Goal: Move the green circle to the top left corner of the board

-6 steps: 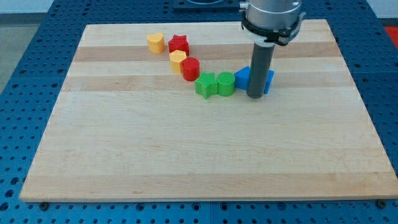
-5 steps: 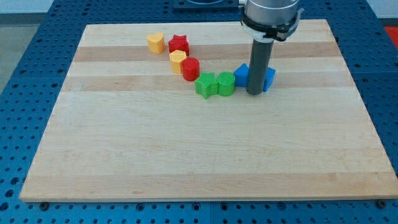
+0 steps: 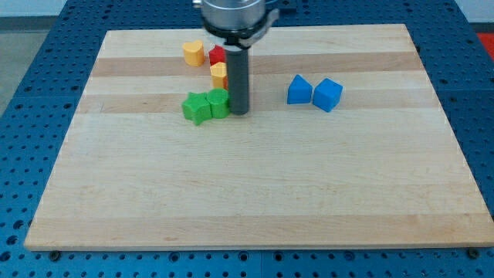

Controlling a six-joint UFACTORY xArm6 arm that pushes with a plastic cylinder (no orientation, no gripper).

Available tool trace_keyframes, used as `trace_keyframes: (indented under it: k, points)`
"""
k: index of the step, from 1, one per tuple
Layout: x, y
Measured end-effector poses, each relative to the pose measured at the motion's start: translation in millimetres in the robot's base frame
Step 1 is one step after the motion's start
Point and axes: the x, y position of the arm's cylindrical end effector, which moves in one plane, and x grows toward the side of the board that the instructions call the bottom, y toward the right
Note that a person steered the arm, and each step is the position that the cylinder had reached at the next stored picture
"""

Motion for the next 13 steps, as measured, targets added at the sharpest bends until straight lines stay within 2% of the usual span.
trace_keyframes:
  k: [2, 5, 9, 13]
  points:
    - [0, -46]
    - [-12, -56]
    - [-78, -64]
    - [-93, -139]
